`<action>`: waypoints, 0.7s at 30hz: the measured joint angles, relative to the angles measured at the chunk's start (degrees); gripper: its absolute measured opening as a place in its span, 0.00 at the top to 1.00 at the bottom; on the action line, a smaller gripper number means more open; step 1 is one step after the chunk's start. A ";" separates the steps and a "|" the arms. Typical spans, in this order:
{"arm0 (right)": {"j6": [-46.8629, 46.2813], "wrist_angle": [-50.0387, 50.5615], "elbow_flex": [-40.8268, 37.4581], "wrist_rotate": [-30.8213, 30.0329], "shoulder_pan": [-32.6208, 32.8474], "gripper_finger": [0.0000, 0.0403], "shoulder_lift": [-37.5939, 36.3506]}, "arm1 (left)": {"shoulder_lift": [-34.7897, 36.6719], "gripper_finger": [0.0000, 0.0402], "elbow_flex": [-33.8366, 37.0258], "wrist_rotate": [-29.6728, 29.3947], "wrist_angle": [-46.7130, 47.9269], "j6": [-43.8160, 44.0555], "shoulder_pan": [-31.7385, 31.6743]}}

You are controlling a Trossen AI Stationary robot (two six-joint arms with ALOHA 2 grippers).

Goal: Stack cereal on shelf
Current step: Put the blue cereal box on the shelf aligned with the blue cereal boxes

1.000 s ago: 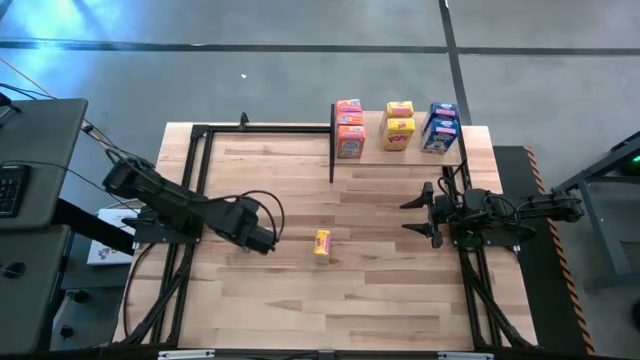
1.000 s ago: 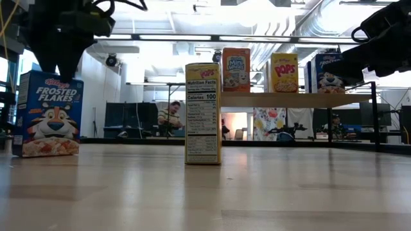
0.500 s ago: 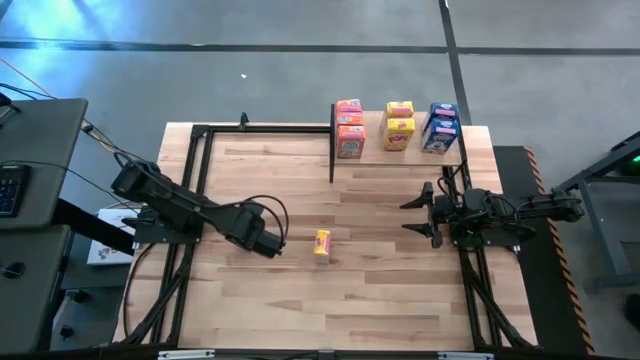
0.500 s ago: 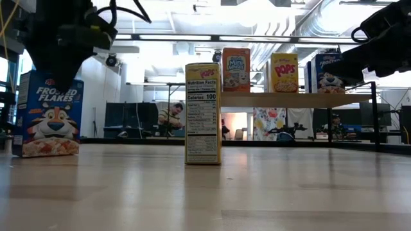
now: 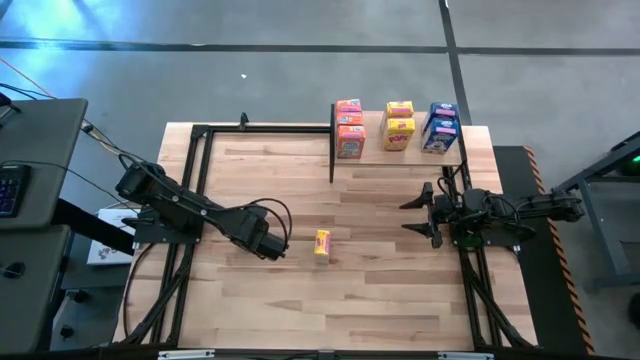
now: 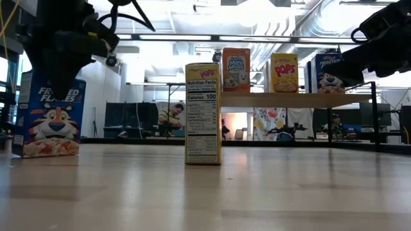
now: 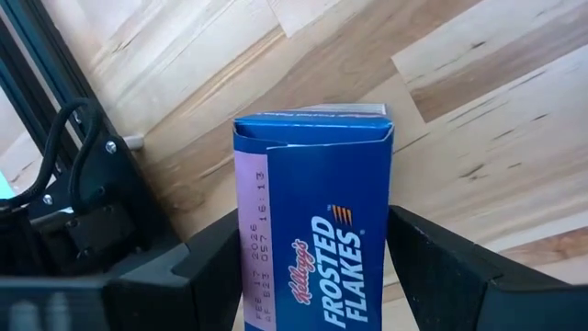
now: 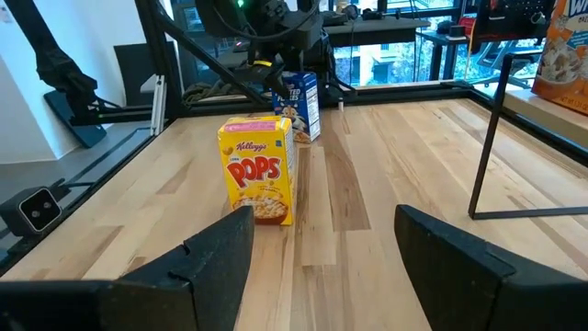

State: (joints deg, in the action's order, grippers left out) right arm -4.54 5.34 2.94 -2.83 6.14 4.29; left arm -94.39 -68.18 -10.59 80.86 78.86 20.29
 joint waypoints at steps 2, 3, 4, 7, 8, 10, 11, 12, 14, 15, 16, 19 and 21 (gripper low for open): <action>0.00 0.00 0.00 0.00 0.01 0.36 0.00 | 0.00 0.41 0.00 0.00 0.02 -0.08 0.00; -0.02 0.00 0.00 0.00 0.00 0.36 0.00 | 0.00 0.41 0.00 0.00 0.02 -0.33 0.00; 0.00 0.00 0.00 0.00 0.01 0.36 0.00 | 0.00 0.42 0.00 0.00 0.02 -0.63 0.00; 0.00 0.00 0.00 0.00 0.00 0.36 0.00 | 0.00 0.46 0.00 0.00 0.04 -1.23 0.00; 0.00 0.00 0.00 0.00 0.00 0.36 0.00 | 0.00 0.48 0.00 0.00 0.03 -1.92 0.00; 0.00 0.00 0.00 0.00 0.00 0.36 0.00 | 0.00 0.51 0.00 0.00 0.02 -2.97 0.00; 0.00 0.00 0.00 0.00 0.01 0.36 0.00 | 0.00 0.53 0.00 0.00 0.03 -3.04 0.00; 0.00 0.00 0.00 0.00 0.01 0.36 0.00 | 0.00 0.54 0.00 0.00 0.07 -3.03 0.00; 0.00 0.00 0.00 0.00 0.01 0.36 0.00 | 0.00 0.56 0.00 0.00 0.04 -3.12 0.00; 0.00 0.00 0.00 0.00 0.01 0.36 0.00 | 0.00 0.56 0.00 0.00 0.04 -3.45 0.00; 0.00 0.00 0.00 0.00 0.00 0.36 0.00 | 0.00 0.56 0.00 0.00 0.04 -3.70 0.00; 0.16 0.00 0.00 -0.02 0.01 0.36 0.00 | 0.00 0.56 0.00 0.02 0.04 -4.15 0.00; 1.91 -0.02 0.00 -0.38 0.01 0.36 0.00 | 0.00 0.56 0.00 0.00 0.04 -4.31 0.00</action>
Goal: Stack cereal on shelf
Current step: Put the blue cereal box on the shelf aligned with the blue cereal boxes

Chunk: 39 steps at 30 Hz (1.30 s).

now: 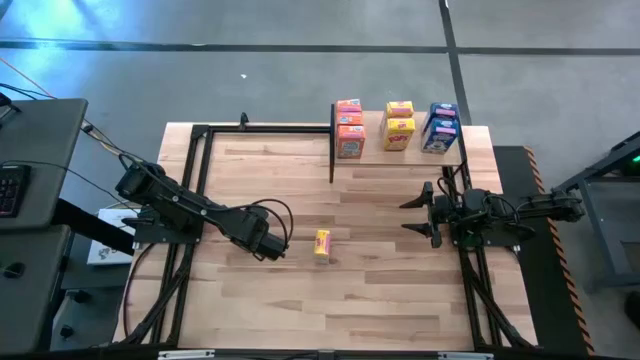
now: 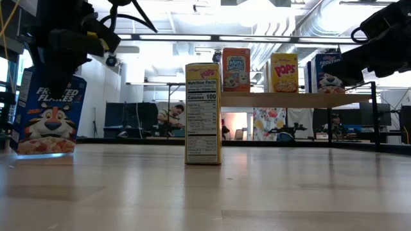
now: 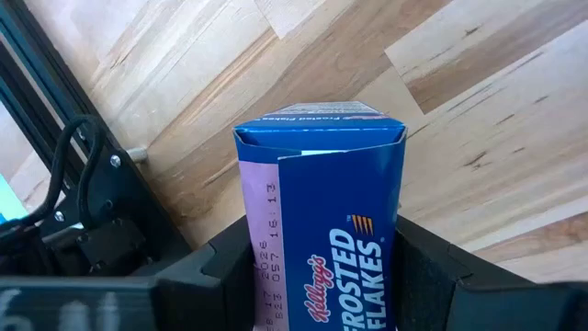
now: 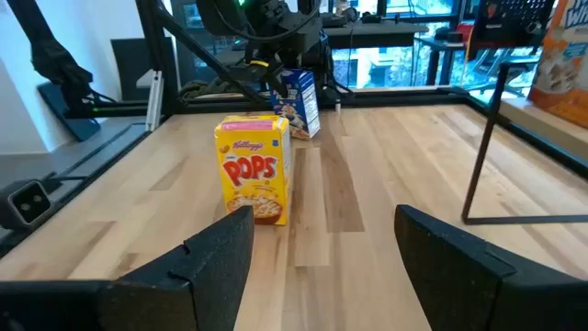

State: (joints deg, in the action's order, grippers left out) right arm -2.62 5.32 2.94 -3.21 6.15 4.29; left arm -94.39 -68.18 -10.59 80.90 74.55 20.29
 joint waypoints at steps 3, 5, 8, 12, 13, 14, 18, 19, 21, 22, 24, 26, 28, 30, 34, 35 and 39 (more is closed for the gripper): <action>0.65 -0.02 0.00 -0.21 -0.02 0.36 -0.02 | 0.47 0.56 0.00 0.02 -0.04 -0.68 0.00; -2.43 -0.06 0.00 -0.21 -0.02 0.36 -0.02 | 0.70 0.56 0.00 0.02 -0.09 -0.68 0.00; -6.15 -0.20 0.00 -0.21 -0.01 0.36 -0.02 | 1.42 0.57 0.00 0.02 -0.14 -0.69 0.00; -6.39 -0.32 0.00 -0.23 0.00 0.36 -0.02 | 2.13 0.57 -0.02 0.02 -0.25 -0.69 0.00; -6.39 -0.45 -0.02 -0.23 0.00 0.36 -0.02 | 2.54 0.57 -0.02 0.02 -0.28 -0.69 0.00; -6.37 -0.82 -0.02 -0.21 -0.01 0.36 -0.02 | 2.87 0.57 -0.02 0.02 -0.27 -0.69 0.00; -6.50 -3.62 -0.02 0.17 -0.02 0.36 -0.02 | 3.89 0.57 -0.04 0.02 -1.31 -0.72 0.00; -6.44 -4.25 -0.02 0.31 -0.02 0.36 -0.03 | 4.16 0.57 -0.04 0.02 -1.52 -0.87 0.00; -6.41 -5.50 -0.02 0.23 0.00 0.36 -0.02 | 4.57 0.57 -0.04 0.02 -1.96 -1.49 0.00; -6.41 -6.11 -0.02 0.03 0.00 0.36 -0.02 | 4.71 0.57 -0.04 0.02 -2.21 -1.87 0.00; -6.39 -7.37 -0.02 -0.39 0.00 0.36 -0.02 | 5.14 0.57 -0.04 0.01 -2.86 -2.78 0.00; -6.37 -8.22 -0.02 -0.46 -0.02 0.36 -0.02 | 5.31 0.57 -0.04 0.00 -3.14 -2.83 -0.04; -6.13 -9.14 -0.02 -0.61 -0.02 0.36 0.00 | 5.47 0.57 -0.04 0.00 -3.24 -3.14 -0.07; -5.94 -10.05 -0.02 -0.61 -0.02 0.36 0.00 | 5.67 0.57 -0.07 0.00 -3.46 -3.64 -0.13; -5.96 -11.47 -0.02 -1.33 -0.09 0.36 0.16 | 6.59 0.57 -0.07 0.02 -4.42 -5.21 -1.00; -6.01 -11.70 -0.02 -1.44 -0.09 0.36 0.17 | 6.97 0.57 -0.07 0.01 -4.63 -5.60 -1.30; -6.35 -12.84 -0.02 -1.76 -0.09 0.36 0.20 | 8.42 0.57 -0.46 0.00 -4.50 -6.30 -2.42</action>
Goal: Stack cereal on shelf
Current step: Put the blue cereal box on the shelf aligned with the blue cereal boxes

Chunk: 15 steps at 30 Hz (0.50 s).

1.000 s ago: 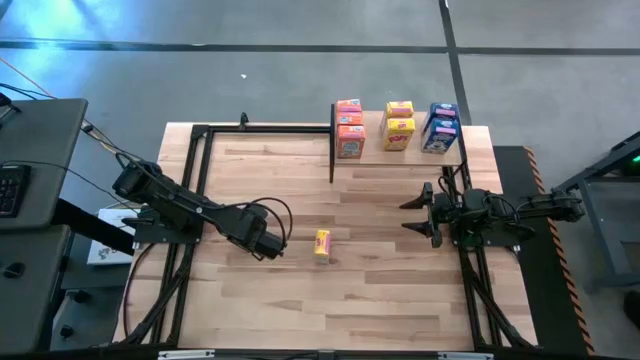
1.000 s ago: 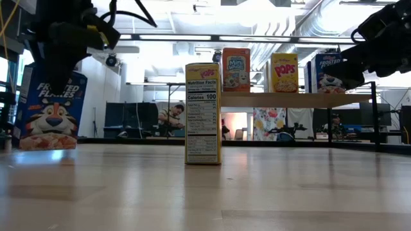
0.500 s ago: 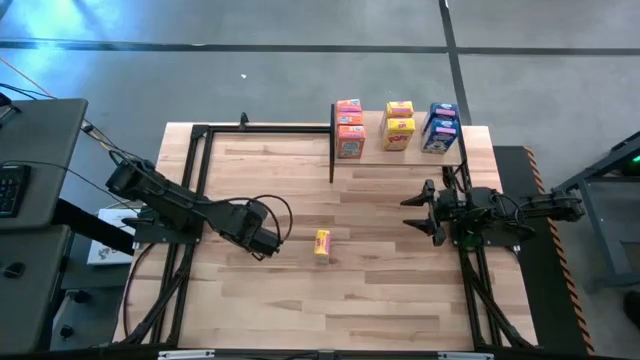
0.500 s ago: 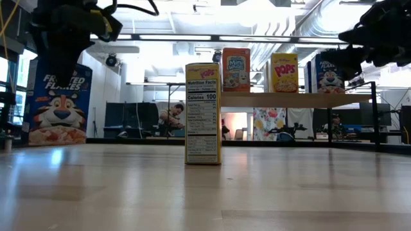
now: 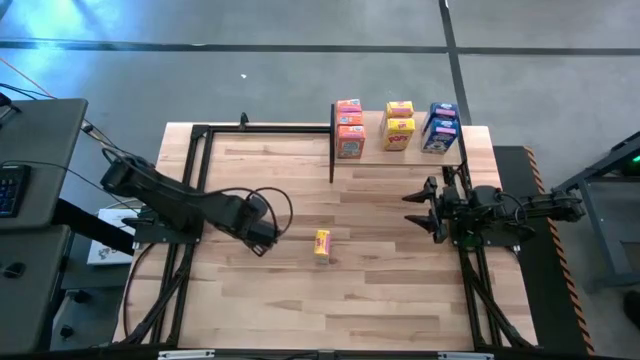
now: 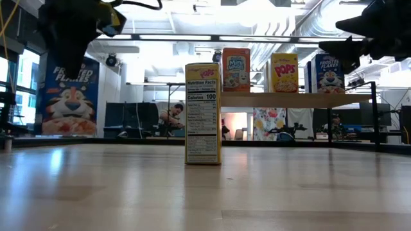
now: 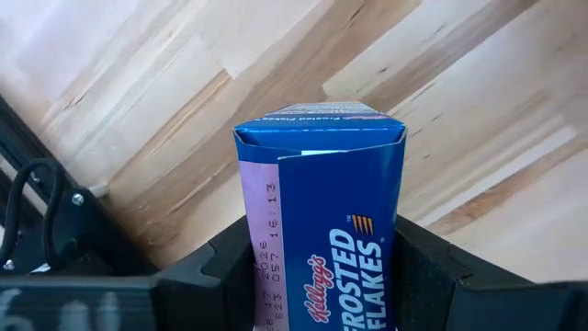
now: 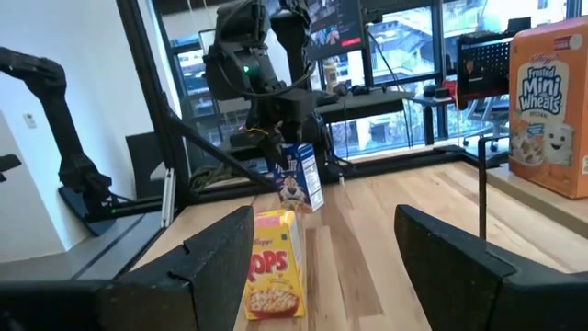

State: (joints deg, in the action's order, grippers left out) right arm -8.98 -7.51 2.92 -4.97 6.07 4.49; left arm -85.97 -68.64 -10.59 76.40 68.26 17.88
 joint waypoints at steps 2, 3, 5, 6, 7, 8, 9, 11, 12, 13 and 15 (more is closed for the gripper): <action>-0.02 -0.26 0.00 -0.01 0.00 0.36 0.07 | 0.74 0.57 -0.89 0.00 -0.01 -1.15 -0.37; 0.06 -0.33 0.00 -0.02 -0.01 0.36 0.07 | 0.94 0.57 -1.45 -0.02 -0.02 -1.72 -0.50; 0.44 -0.79 0.00 -0.05 -0.04 0.36 0.07 | 1.23 0.57 -2.87 -0.06 0.01 -2.77 -0.73; 0.71 -1.18 0.00 -0.07 -0.04 0.36 0.07 | 1.35 0.57 -3.66 -0.27 -0.03 -3.17 -0.73; 1.39 -1.81 0.00 -0.09 -0.04 0.36 0.07 | 1.50 0.57 -4.49 -0.42 -0.08 -3.90 -0.74; 2.00 -2.55 0.00 -0.07 -0.04 0.36 0.07 | 1.59 0.57 -5.38 -0.51 0.00 -4.44 -0.73; 2.65 -3.40 0.00 -0.09 -0.04 0.36 0.07 | 1.61 0.57 -6.30 -0.56 0.04 -5.01 -0.73; 3.41 -5.29 0.00 -0.03 -0.04 0.36 0.07 | 1.59 0.57 -8.14 -1.08 -0.04 -6.21 -0.73; 3.59 -6.27 0.00 0.08 -0.04 0.36 0.07 | 1.59 0.57 -9.09 -1.67 -0.02 -7.05 -0.73; 3.72 -7.27 0.00 0.10 -0.04 0.36 0.07 | 1.59 0.57 -10.03 -2.26 -0.04 -7.54 -0.73; 3.69 -9.29 0.00 0.32 -0.04 0.36 0.07 | 1.59 0.57 -11.79 -3.52 -0.06 -8.78 -0.73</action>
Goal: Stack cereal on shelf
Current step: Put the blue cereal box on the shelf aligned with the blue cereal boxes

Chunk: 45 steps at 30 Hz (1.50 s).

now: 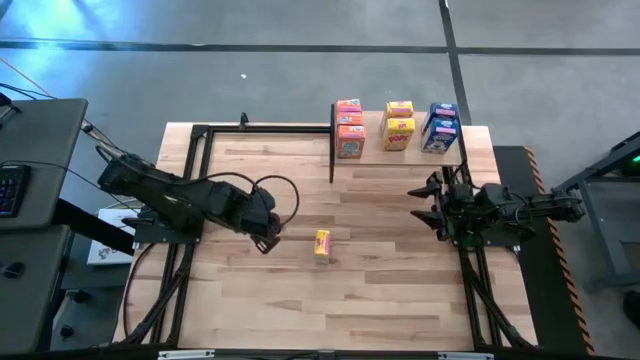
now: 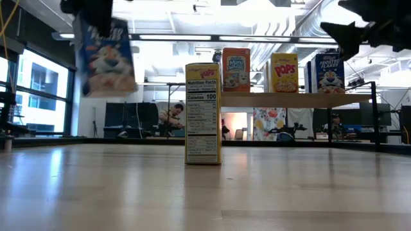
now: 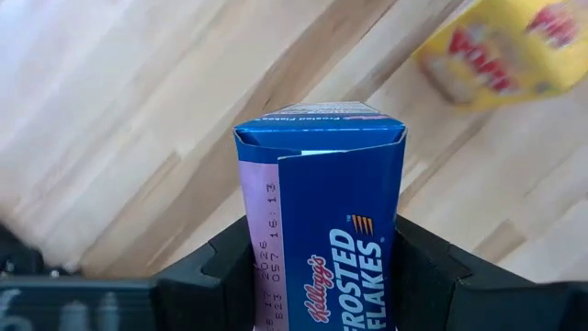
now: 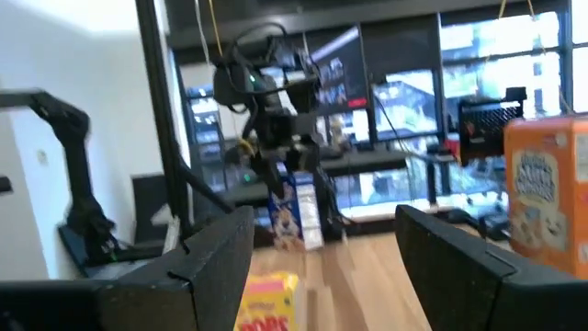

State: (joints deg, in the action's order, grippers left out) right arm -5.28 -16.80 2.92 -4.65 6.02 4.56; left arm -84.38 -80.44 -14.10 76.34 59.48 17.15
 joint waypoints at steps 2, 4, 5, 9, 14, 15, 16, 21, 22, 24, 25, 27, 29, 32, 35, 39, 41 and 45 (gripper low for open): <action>-0.94 -1.83 0.00 0.71 0.00 0.36 0.00 | 0.00 0.57 -1.66 -1.46 0.03 -1.43 0.00; -1.82 -3.55 0.00 1.32 0.00 0.36 0.00 | 0.00 0.57 -3.35 -2.79 0.04 -3.00 -0.03; -2.05 -4.43 0.00 1.42 0.00 0.36 0.00 | 0.00 0.57 -4.24 -3.32 0.02 -3.86 -0.05; -0.26 -7.37 0.00 1.48 0.00 0.36 0.00 | 0.00 0.57 -6.90 -4.71 -1.21 -7.57 -0.43; 3.83 -10.67 0.00 0.29 0.00 0.36 0.00 | 0.00 0.57 -8.85 -5.01 -4.95 -13.53 -1.24; 4.20 -11.43 0.00 0.19 0.00 0.36 0.00 | 0.00 0.57 -8.97 -5.01 -5.97 -14.84 -1.50; 4.66 -12.14 0.00 0.18 0.00 0.36 0.00 | 0.00 0.57 -9.03 -5.01 -7.26 -16.15 -1.79; 6.82 -10.56 2.43 -0.06 0.00 0.36 0.99 | -0.02 0.57 -9.04 -5.00 -12.10 -22.92 -3.61; 6.86 -9.09 3.62 -0.08 0.00 0.36 1.70 | -0.02 0.57 -9.04 -4.99 -12.78 -24.25 -4.04; 7.47 -5.50 6.32 -0.50 0.00 0.36 3.58 | -0.03 0.57 -9.04 -5.01 -14.31 -26.58 -4.93; 7.80 -3.46 7.78 -1.24 0.02 0.36 4.82 | -0.03 0.57 -9.04 -5.01 -14.94 -27.54 -5.35; 8.29 0.02 10.63 -2.39 0.00 0.36 7.68 | -0.04 0.57 -9.04 -5.01 -16.22 -29.47 -6.08; 8.34 2.45 13.17 -2.46 0.01 0.36 10.94 | -0.04 0.57 -9.04 -5.02 -17.53 -31.69 -6.61; 8.35 4.24 16.48 -1.72 0.00 0.36 16.19 | -0.04 0.57 -9.04 -5.03 -18.54 -35.02 -7.22; 7.99 4.14 18.88 -1.09 0.02 0.36 21.17 | -0.04 0.57 -9.04 -5.03 -20.35 -37.43 -7.50; 7.69 4.09 21.35 -1.02 0.02 0.36 27.30 | -0.07 0.57 -9.04 -5.01 -22.91 -41.01 -7.50; 6.99 4.11 22.41 -0.97 0.02 0.36 30.20 | -0.54 0.57 -9.04 -5.00 -24.04 -41.69 -7.41; 6.29 2.58 24.68 -0.78 0.02 0.36 35.25 | -1.48 0.57 -9.07 -4.00 -24.13 -41.76 -7.39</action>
State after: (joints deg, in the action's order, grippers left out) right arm 1.01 -14.22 27.60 -5.44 6.04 39.81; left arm -85.86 -89.50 -18.11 52.22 17.71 9.76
